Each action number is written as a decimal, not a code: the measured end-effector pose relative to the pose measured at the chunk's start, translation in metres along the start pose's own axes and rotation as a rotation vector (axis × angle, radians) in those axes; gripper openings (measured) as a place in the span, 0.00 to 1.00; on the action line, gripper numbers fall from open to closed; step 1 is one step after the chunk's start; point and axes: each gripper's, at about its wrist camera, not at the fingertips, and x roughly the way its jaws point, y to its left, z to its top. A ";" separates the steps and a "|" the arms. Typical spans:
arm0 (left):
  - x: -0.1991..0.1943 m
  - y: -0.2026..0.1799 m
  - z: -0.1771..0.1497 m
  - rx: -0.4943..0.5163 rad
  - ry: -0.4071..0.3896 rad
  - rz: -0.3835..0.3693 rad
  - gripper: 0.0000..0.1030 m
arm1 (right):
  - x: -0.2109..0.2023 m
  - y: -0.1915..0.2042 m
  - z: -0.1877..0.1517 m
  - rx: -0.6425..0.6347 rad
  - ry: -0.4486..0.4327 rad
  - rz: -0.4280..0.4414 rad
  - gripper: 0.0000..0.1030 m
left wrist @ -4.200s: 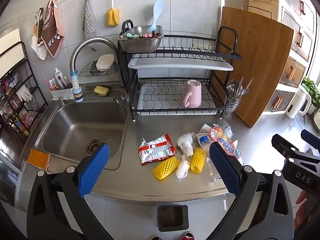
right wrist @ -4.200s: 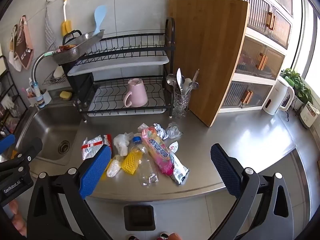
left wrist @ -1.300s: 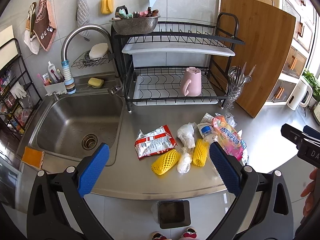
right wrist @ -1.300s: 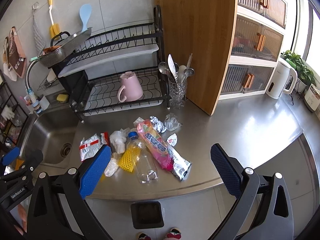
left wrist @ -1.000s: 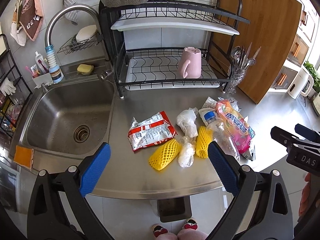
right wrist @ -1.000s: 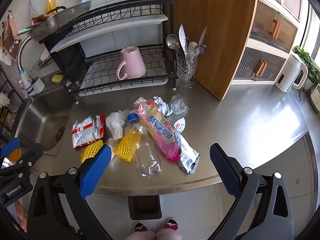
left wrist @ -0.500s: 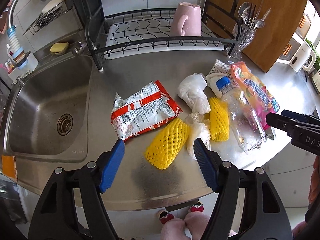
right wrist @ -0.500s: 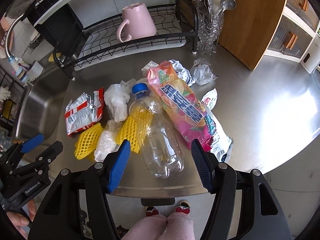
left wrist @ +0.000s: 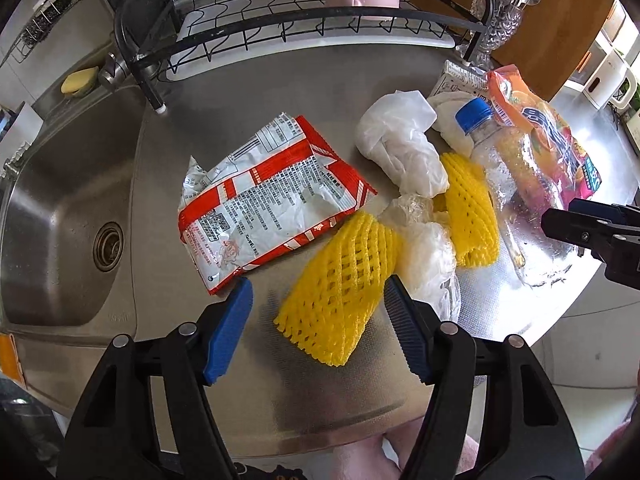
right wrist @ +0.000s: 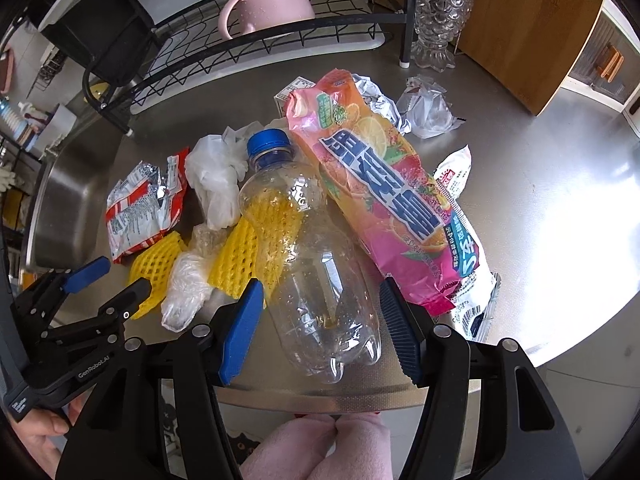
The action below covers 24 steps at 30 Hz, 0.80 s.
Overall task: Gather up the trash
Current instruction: 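Grasp the yellow foam net with the left gripper while the right gripper grasps the clear bottle, then lift the yellow net and clear bottle off the counter toward the floor bin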
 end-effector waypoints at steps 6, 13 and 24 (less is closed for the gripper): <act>0.014 -0.002 -0.003 0.003 0.032 -0.024 0.60 | 0.014 0.004 0.001 -0.019 0.031 0.007 0.66; 0.024 -0.003 -0.010 -0.010 0.052 -0.077 0.49 | 0.027 0.008 -0.003 -0.035 0.062 0.001 0.68; 0.011 0.002 -0.020 -0.052 0.019 -0.101 0.08 | 0.025 0.004 -0.014 -0.020 0.051 0.045 0.62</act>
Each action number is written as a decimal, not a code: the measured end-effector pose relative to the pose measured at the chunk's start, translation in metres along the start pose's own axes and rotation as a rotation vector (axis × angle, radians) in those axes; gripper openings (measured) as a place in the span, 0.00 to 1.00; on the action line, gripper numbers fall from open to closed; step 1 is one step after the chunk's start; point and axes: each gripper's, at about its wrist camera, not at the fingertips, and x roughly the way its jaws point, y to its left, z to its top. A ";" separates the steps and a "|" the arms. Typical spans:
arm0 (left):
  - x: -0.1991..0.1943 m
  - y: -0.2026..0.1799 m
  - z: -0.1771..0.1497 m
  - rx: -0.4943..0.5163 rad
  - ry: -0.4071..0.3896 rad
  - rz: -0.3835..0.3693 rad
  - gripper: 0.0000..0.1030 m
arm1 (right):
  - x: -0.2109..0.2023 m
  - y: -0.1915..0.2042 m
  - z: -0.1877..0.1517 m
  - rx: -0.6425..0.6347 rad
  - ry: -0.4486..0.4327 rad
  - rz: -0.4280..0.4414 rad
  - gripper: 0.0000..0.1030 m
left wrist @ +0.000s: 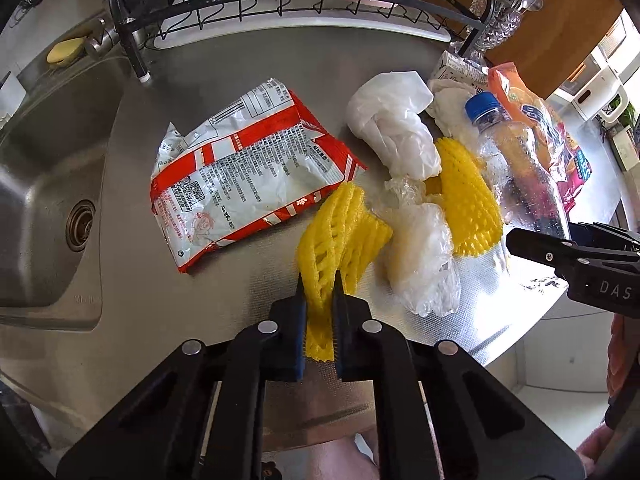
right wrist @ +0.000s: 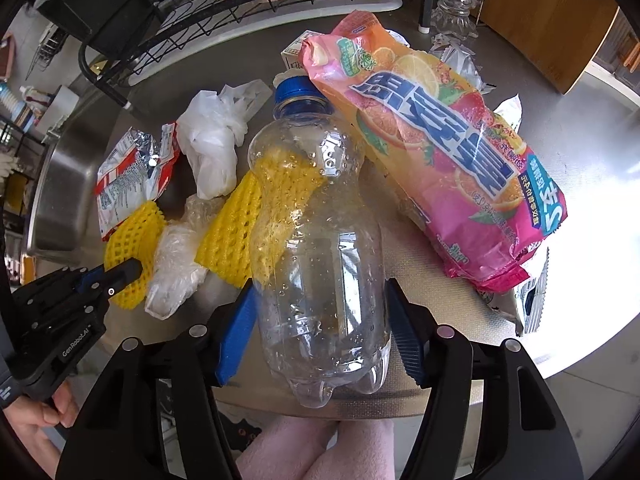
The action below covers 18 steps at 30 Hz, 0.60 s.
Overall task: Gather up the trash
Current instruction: 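Lift the yellow net and clear bottle off the counter toward the floor bin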
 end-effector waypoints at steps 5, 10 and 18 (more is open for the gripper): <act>-0.022 0.002 0.001 0.008 -0.045 0.017 0.07 | -0.018 0.007 0.001 -0.021 -0.054 -0.011 0.61; -0.053 -0.003 0.005 0.011 -0.101 0.039 0.07 | -0.045 0.012 -0.001 -0.029 -0.118 -0.004 0.61; -0.094 -0.014 -0.004 0.010 -0.175 0.050 0.07 | -0.084 0.020 -0.010 -0.049 -0.192 0.023 0.60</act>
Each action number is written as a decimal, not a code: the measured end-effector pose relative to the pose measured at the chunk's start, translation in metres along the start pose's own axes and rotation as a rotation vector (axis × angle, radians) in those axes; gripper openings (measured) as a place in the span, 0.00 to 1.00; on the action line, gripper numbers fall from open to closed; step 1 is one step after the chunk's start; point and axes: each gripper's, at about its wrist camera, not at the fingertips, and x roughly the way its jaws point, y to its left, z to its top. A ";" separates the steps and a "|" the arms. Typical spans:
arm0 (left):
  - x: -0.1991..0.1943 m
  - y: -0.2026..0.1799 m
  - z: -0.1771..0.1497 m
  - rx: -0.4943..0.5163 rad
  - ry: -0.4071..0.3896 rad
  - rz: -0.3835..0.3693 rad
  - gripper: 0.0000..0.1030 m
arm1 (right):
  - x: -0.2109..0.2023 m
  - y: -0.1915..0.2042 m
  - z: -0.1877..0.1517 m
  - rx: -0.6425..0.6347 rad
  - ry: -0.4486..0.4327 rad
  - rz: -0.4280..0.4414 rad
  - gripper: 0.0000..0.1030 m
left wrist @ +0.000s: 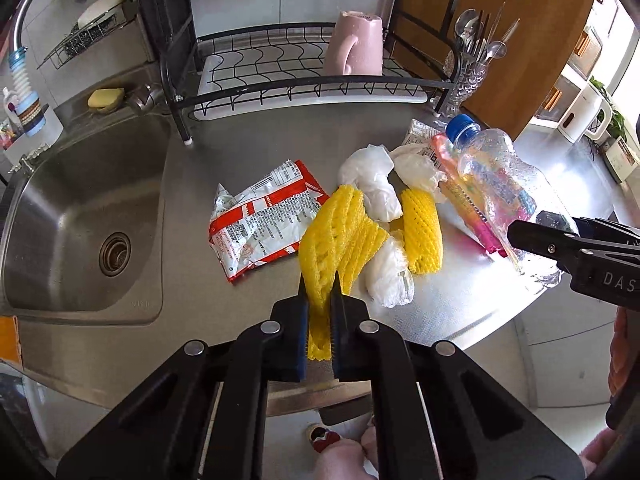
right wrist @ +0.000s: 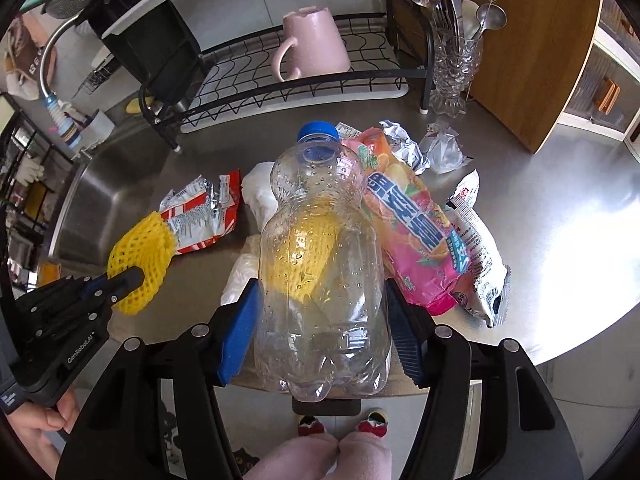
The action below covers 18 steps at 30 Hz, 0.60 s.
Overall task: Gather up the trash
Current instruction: 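Lift the yellow net and clear bottle off the counter toward the floor bin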
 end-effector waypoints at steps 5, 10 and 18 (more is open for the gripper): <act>-0.018 -0.002 -0.021 -0.011 -0.008 0.004 0.07 | -0.013 0.008 -0.012 -0.017 -0.019 0.007 0.60; -0.030 -0.007 -0.044 -0.015 -0.007 0.012 0.07 | -0.015 0.012 -0.032 -0.026 -0.004 0.019 0.60; -0.055 -0.017 -0.096 -0.041 -0.003 0.005 0.07 | -0.047 0.027 -0.084 -0.102 -0.008 0.056 0.60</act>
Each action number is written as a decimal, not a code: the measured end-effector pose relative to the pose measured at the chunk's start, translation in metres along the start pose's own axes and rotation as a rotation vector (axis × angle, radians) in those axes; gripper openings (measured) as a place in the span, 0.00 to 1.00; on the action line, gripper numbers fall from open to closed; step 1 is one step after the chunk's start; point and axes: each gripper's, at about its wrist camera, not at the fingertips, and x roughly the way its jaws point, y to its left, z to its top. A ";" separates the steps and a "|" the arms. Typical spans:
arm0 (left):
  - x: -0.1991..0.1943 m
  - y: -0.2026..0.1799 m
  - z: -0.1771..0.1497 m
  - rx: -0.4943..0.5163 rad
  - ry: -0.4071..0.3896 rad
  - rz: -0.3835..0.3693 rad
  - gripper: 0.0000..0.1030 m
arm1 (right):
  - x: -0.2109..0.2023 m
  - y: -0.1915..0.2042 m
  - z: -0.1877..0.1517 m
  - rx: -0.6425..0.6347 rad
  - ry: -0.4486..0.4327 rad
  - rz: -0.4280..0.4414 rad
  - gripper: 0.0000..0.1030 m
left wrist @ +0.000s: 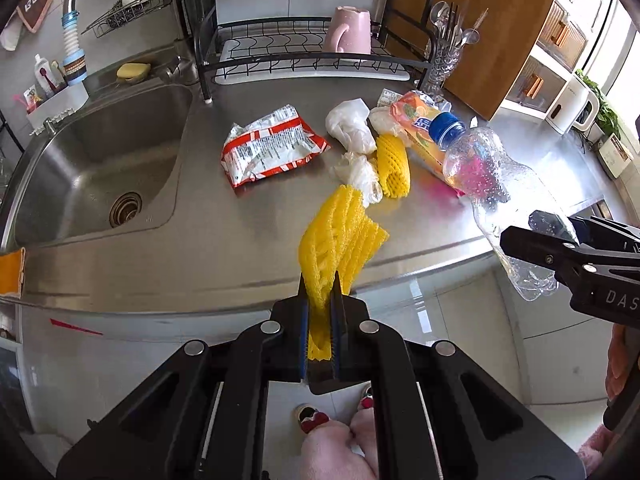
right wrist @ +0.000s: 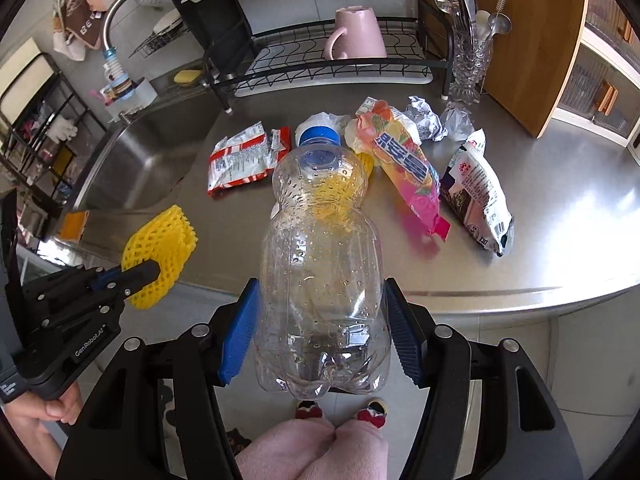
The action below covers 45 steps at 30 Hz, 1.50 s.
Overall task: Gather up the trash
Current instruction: 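Lift the yellow net and clear bottle off the counter toward the floor bin, then open both grippers over the bin, dropping the net and bottle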
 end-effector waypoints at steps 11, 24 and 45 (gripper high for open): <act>0.033 -0.030 -0.104 -0.020 0.160 -0.041 0.07 | 0.008 -0.019 -0.109 0.068 0.107 0.005 0.60; 0.165 -0.032 -0.179 -0.014 0.280 -0.060 0.07 | 0.145 -0.045 -0.182 0.148 0.285 0.009 0.60; 0.331 -0.003 -0.236 -0.145 0.410 -0.119 0.08 | 0.330 -0.083 -0.221 0.409 0.481 0.071 0.61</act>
